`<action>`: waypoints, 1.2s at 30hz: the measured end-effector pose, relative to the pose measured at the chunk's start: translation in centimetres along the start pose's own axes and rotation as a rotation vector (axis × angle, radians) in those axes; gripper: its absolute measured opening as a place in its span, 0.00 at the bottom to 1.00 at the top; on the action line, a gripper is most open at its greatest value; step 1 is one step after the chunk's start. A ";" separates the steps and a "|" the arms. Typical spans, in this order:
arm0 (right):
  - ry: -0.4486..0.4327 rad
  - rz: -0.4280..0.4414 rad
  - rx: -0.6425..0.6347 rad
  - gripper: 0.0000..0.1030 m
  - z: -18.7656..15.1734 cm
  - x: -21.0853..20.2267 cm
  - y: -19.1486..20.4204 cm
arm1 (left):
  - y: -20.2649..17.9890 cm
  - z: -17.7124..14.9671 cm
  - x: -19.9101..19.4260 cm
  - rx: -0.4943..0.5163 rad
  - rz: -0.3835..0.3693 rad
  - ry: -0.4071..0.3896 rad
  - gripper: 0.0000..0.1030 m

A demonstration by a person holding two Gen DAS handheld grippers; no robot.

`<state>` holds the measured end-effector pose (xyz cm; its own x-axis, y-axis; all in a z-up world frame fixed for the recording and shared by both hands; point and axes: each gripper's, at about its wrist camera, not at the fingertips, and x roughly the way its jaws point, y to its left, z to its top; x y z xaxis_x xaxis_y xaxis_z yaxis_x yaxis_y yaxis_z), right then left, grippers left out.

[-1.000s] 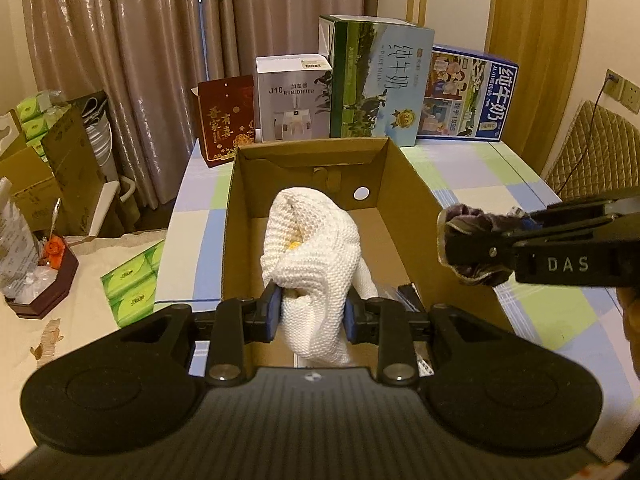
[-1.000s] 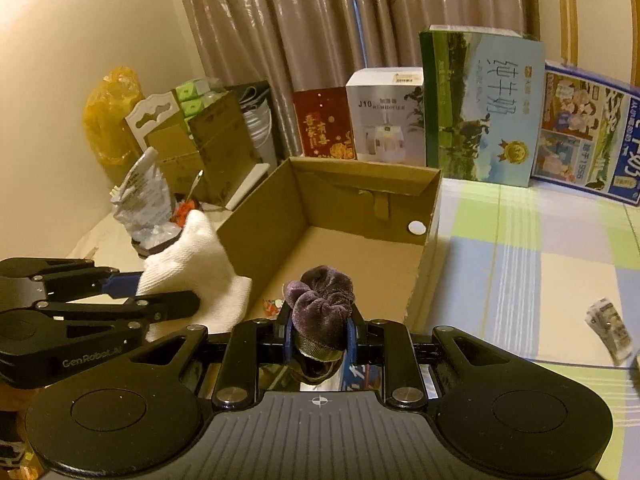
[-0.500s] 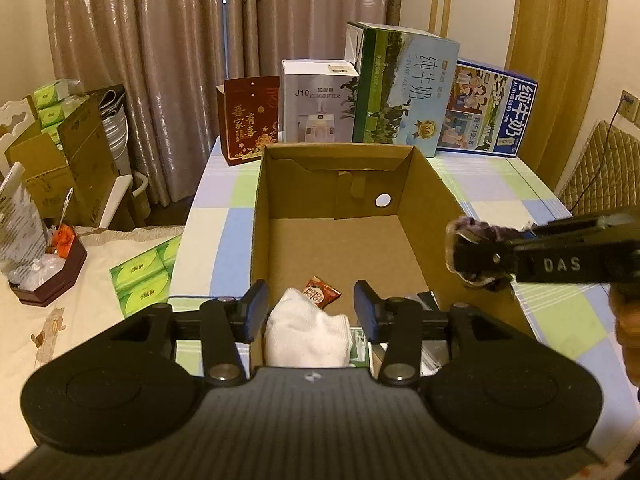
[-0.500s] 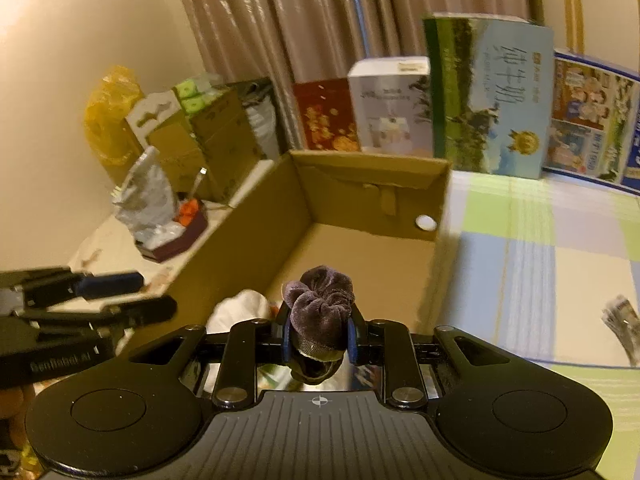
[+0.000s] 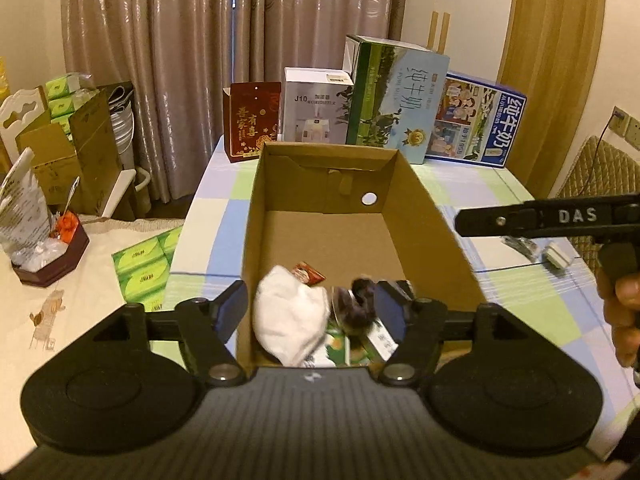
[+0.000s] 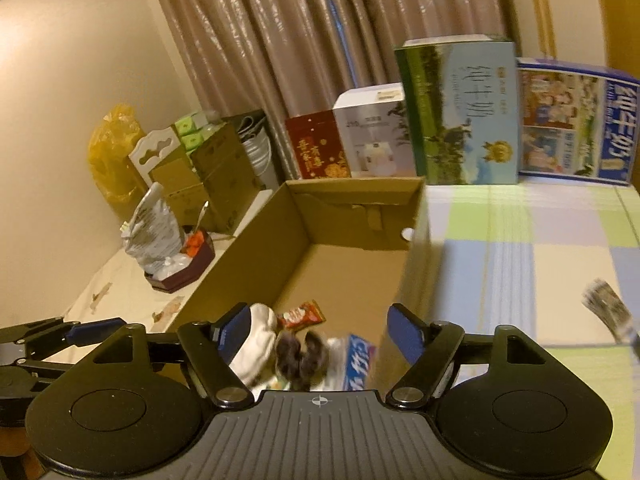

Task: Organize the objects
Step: 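Lower cloth and scrunchie into the box and open both tools, then withdraw both tools from the box toward the white box and snack packet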

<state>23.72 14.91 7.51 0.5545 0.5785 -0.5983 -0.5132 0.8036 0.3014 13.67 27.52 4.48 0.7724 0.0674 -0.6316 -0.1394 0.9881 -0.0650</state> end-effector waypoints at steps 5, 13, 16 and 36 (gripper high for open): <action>-0.016 -0.014 0.009 0.84 -1.7 -4.4 0.0 | -1.8 -1.1 -3.1 -0.024 0.018 -0.022 0.75; -0.043 -0.041 0.000 0.95 -4.8 -10.5 -0.5 | -4.3 -2.8 -8.1 -0.055 0.033 -0.060 0.92; -0.048 -0.051 -0.005 0.98 -5.9 -12.5 -0.8 | -4.9 -3.2 -9.4 -0.075 0.036 -0.072 0.96; -0.116 -0.212 0.025 0.98 -12.4 -21.7 -3.6 | -11.5 -6.4 -13.4 -0.055 0.009 -0.107 0.99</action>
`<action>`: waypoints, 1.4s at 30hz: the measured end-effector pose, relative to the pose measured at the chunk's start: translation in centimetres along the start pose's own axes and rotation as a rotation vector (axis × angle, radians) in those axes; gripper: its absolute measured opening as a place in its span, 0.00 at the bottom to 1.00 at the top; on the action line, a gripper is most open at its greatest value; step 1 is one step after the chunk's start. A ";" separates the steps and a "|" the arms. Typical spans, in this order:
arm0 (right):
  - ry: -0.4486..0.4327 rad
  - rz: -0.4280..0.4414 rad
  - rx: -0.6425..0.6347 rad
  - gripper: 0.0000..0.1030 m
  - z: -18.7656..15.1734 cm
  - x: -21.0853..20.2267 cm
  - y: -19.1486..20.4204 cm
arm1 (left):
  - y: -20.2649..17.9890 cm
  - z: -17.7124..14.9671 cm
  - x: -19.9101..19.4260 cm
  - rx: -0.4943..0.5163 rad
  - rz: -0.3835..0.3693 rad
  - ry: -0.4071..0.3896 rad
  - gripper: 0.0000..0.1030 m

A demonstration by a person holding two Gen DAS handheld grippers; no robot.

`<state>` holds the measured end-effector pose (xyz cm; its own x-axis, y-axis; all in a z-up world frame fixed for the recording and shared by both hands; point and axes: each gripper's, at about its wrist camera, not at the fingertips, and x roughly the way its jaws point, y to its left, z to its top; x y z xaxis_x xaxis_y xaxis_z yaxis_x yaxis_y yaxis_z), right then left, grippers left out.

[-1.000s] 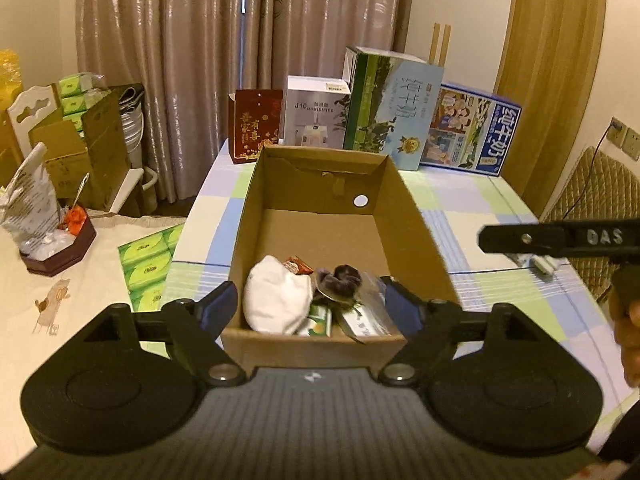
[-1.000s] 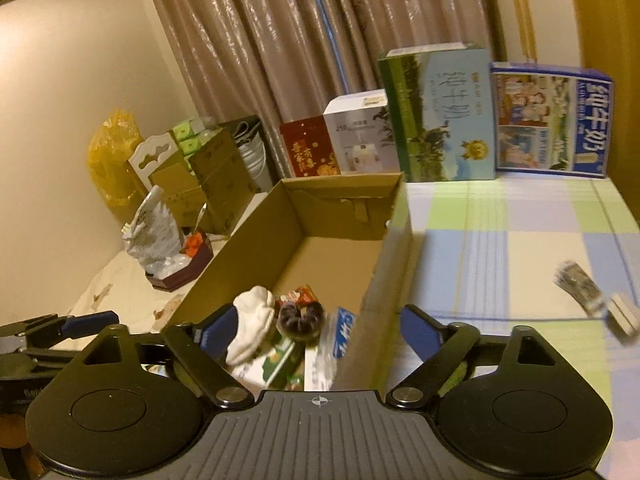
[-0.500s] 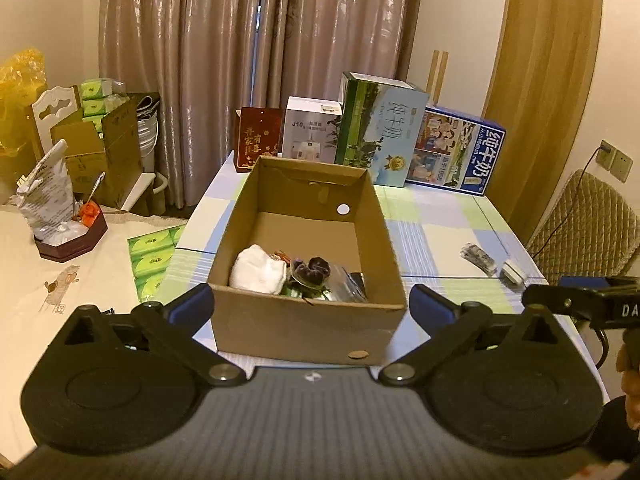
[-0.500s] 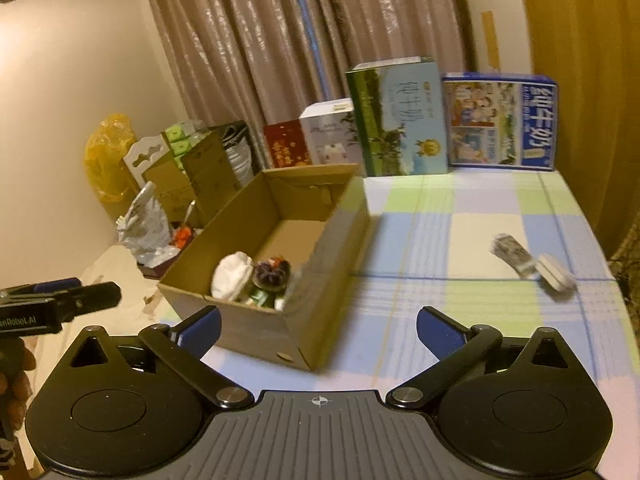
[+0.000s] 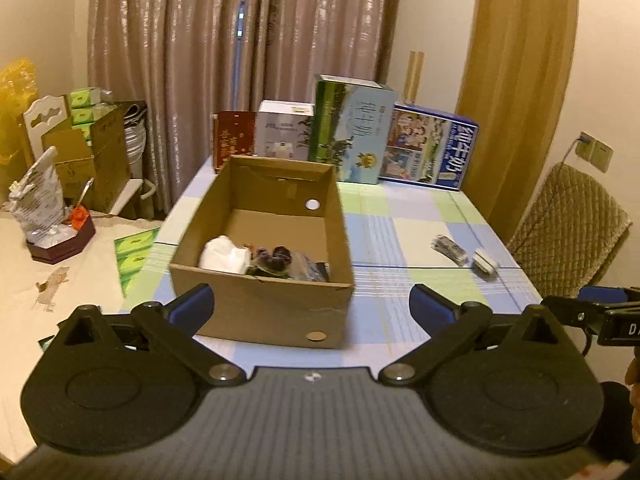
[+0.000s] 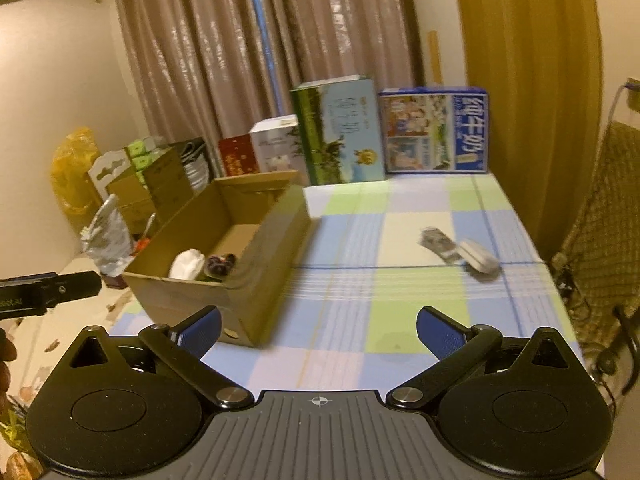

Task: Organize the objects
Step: 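Withdraw both tools from the box toward the white box and snack packet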

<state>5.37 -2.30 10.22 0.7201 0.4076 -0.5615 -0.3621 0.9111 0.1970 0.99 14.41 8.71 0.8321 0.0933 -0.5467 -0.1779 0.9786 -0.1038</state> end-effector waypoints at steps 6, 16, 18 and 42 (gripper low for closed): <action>-0.001 -0.050 0.066 0.98 -0.8 -0.8 -3.1 | -2.6 -0.2 0.6 0.024 -0.056 0.010 0.99; -0.012 -0.126 0.128 0.98 -1.1 -1.7 -7.8 | -7.1 -0.3 3.5 0.064 -0.136 0.049 0.99; -0.011 -0.142 0.138 0.98 -1.1 -1.7 -8.6 | -7.8 -0.2 4.3 0.073 -0.147 0.054 0.99; 0.011 -0.223 0.161 0.98 3.7 11.6 -20.4 | -17.2 2.4 22.9 0.182 -0.202 0.123 0.99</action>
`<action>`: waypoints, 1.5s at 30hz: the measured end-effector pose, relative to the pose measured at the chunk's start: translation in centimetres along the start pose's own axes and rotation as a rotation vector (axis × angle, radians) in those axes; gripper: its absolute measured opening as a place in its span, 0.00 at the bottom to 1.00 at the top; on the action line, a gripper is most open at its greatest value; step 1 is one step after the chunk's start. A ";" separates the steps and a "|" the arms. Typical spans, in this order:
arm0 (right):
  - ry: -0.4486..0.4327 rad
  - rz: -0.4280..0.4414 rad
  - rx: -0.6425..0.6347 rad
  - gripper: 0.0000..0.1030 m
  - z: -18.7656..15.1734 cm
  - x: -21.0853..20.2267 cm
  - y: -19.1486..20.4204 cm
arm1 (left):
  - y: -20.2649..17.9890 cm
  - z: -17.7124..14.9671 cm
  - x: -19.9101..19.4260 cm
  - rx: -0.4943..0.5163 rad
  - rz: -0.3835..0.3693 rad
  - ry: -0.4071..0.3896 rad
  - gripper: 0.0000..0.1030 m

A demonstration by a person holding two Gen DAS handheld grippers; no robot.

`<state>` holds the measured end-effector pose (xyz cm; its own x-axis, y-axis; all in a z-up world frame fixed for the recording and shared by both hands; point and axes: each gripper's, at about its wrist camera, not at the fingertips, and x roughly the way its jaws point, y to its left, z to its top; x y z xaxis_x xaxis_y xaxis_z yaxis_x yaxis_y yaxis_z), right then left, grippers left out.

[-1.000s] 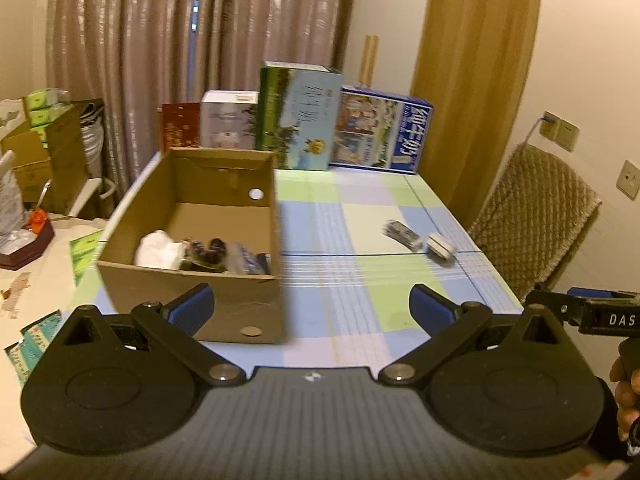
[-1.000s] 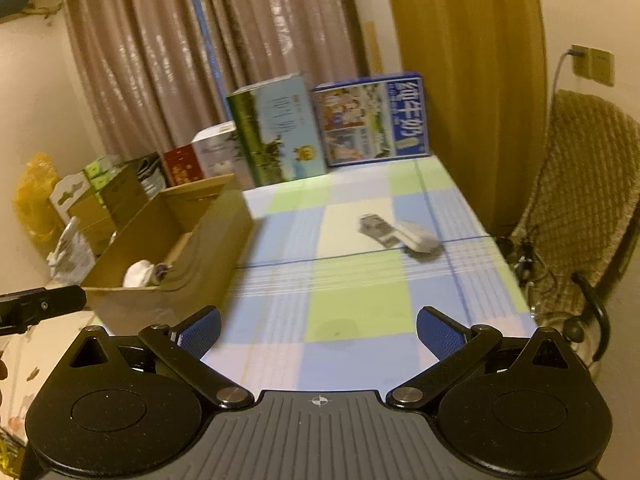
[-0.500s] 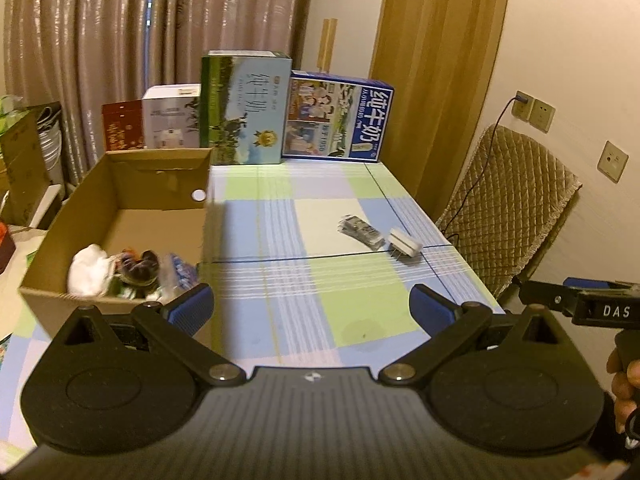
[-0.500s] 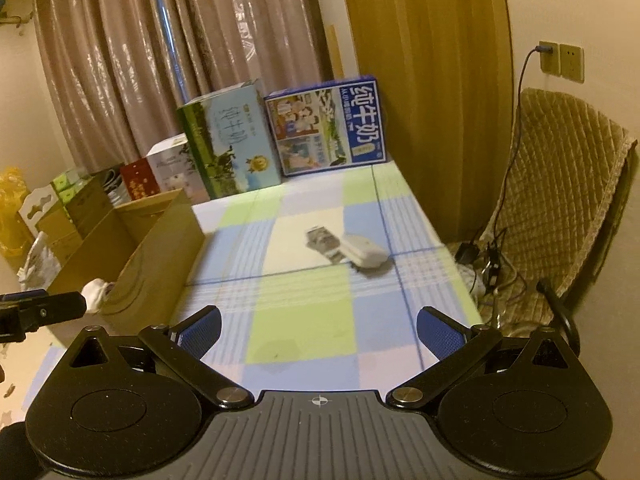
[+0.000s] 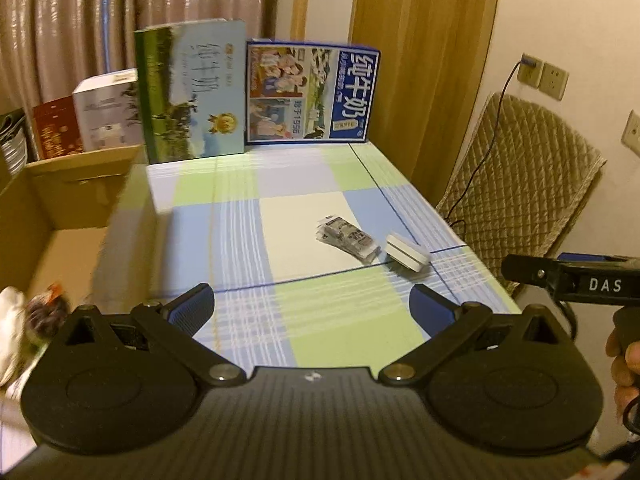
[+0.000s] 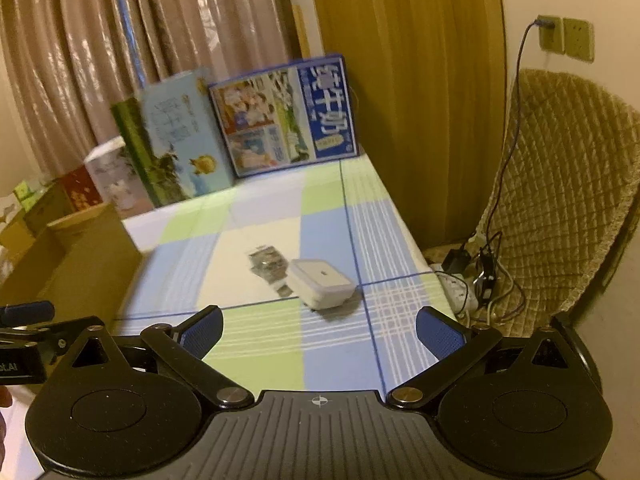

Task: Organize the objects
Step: 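Withdraw both tools from the box toward the white box and snack packet, then grasp the clear snack packet with the left tool while the right tool grasps the white square box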

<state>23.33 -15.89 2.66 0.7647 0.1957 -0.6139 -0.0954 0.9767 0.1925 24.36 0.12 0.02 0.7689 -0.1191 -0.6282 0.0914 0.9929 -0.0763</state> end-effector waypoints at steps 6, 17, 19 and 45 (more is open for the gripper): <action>0.019 0.014 0.028 0.92 0.2 5.8 -1.3 | 0.0 0.4 6.5 0.017 0.022 0.027 0.99; 0.070 0.083 0.078 0.92 0.8 14.0 -3.0 | 1.4 1.0 13.6 0.003 0.021 0.055 0.99; 0.070 0.093 0.091 0.92 0.8 14.9 -3.0 | 1.7 1.0 14.3 -0.020 0.010 0.067 0.99; 0.022 0.004 -0.026 0.73 2.3 19.3 -0.8 | 4.1 0.8 16.5 -0.065 0.008 0.105 0.99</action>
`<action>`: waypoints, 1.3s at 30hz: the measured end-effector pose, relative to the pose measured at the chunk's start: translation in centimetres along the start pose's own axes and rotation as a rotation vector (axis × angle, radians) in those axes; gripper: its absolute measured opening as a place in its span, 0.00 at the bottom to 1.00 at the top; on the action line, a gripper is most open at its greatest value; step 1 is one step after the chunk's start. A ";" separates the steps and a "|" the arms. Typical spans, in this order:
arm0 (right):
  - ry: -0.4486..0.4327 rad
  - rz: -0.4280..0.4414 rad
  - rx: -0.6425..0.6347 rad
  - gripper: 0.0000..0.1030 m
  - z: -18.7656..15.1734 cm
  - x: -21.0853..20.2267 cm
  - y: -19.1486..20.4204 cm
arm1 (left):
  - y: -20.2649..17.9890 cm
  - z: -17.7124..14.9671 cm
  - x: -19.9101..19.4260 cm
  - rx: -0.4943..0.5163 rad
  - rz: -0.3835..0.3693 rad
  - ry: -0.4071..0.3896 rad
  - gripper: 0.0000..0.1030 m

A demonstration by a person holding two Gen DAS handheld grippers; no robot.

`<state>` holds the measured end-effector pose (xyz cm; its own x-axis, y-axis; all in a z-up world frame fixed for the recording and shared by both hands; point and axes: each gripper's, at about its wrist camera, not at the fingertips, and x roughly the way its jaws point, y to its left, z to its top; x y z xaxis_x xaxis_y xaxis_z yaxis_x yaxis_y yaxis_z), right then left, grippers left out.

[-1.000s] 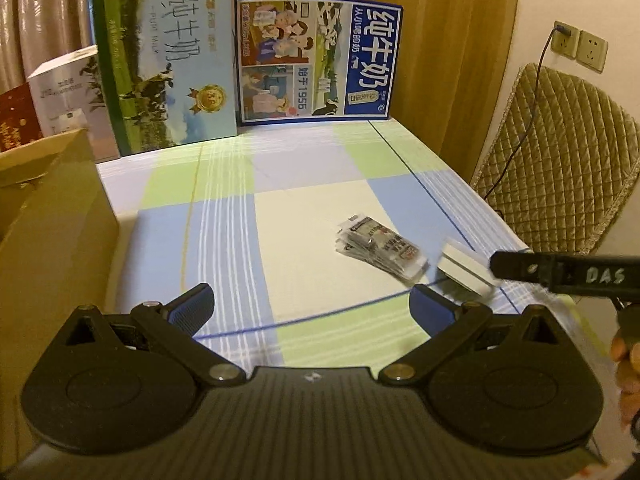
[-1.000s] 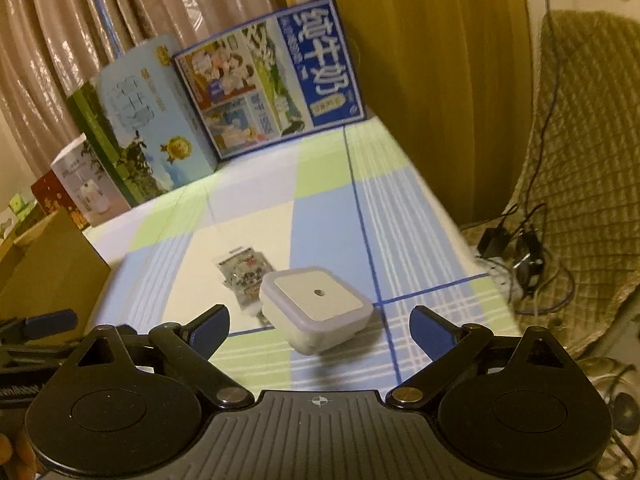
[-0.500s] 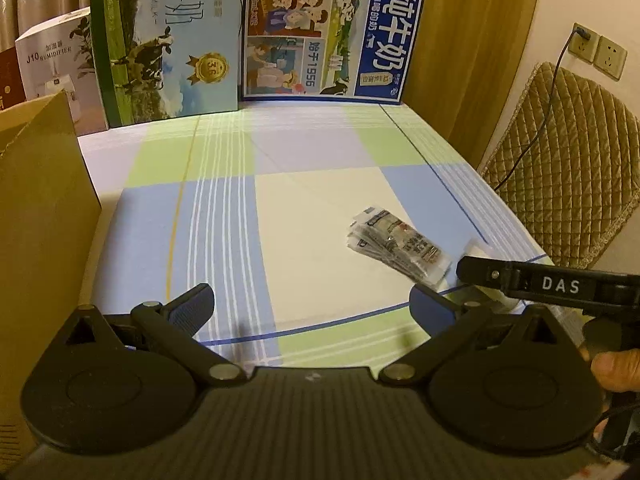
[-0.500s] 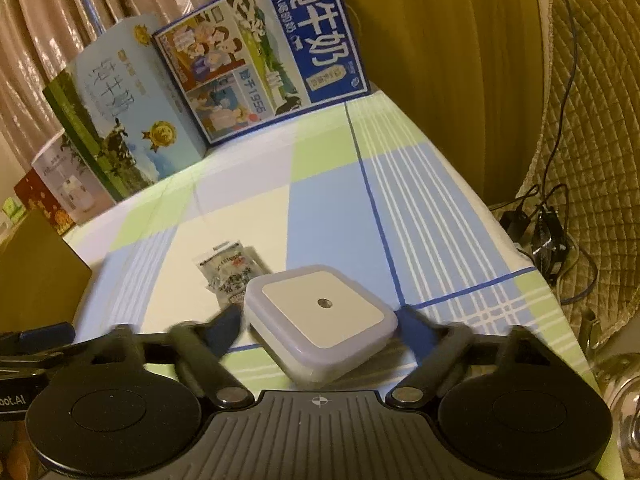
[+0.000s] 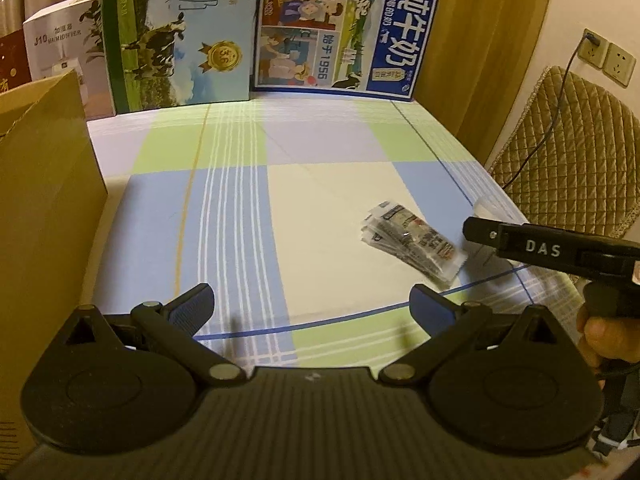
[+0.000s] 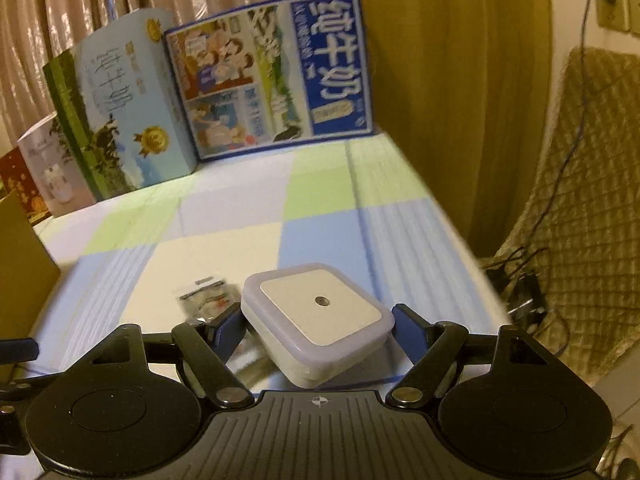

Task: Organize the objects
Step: 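Grasp the clear snack packet with the left tool while the right tool grasps the white square box, then carry the snack packet and white box over the cardboard box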

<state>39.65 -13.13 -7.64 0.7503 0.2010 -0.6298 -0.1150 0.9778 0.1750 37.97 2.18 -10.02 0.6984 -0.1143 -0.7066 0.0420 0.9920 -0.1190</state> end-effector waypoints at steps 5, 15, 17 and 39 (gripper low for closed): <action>0.001 0.138 0.087 0.73 0.6 -0.6 -0.7 | 0.2 0.1 0.3 -0.003 0.007 0.001 0.99; 0.003 0.037 0.109 0.73 0.4 -1.3 -2.3 | -2.7 1.3 3.1 0.086 -0.071 -0.029 0.91; -0.004 0.019 0.113 0.73 0.4 -1.5 -2.7 | -3.2 1.7 4.0 0.085 -0.087 -0.026 0.83; 0.132 0.045 0.067 0.73 -2.2 -5.9 1.4 | -3.1 -5.3 -3.6 0.174 -0.078 0.117 0.28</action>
<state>33.63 -12.78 -5.36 0.6530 0.2551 -0.7131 -0.0997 0.9623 0.2529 31.50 -0.80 -10.83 0.6014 -0.1860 -0.7770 0.2217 0.9732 -0.0613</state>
